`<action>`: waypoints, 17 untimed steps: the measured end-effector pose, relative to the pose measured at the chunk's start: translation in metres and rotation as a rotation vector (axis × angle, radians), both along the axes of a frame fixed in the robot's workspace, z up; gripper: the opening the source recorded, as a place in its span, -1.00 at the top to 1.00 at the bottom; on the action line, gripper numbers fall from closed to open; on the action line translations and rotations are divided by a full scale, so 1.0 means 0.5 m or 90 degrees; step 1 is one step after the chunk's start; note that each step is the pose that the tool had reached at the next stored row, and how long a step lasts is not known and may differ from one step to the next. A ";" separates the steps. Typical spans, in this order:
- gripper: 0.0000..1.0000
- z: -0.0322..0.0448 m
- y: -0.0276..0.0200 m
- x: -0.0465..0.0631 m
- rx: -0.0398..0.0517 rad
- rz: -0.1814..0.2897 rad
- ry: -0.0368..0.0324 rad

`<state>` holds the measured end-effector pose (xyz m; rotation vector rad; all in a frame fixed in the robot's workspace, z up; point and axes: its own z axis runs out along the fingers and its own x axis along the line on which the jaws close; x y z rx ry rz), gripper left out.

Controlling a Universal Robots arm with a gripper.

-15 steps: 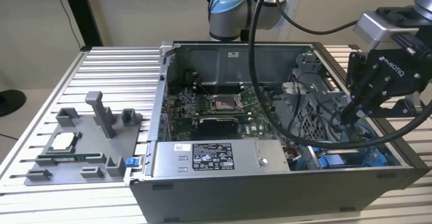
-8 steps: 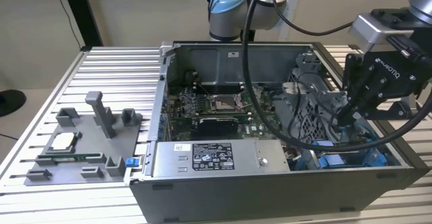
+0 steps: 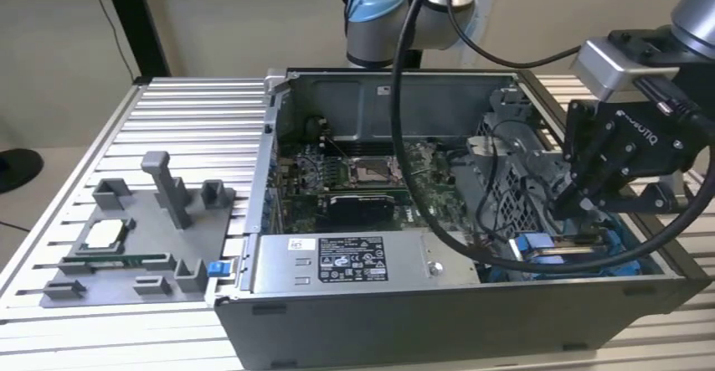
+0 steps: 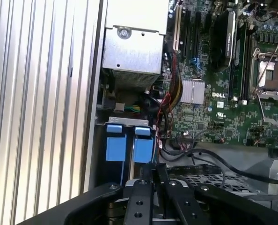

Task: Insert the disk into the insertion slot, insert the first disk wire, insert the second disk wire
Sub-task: 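Insert the second disk wire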

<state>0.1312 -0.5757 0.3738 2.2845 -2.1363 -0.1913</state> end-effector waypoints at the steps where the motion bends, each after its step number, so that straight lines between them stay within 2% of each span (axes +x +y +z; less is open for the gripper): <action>1: 1.00 -0.002 -0.0025 -0.001 -0.0002 0.000 -0.0023; 8: 1.00 -0.014 -0.0294 -0.002 -0.0001 0.000 -0.0221; 15: 1.00 -0.026 -0.0458 -0.002 0.0000 0.000 -0.0371; 17: 1.00 -0.026 -0.0464 -0.002 0.0001 0.000 -0.0375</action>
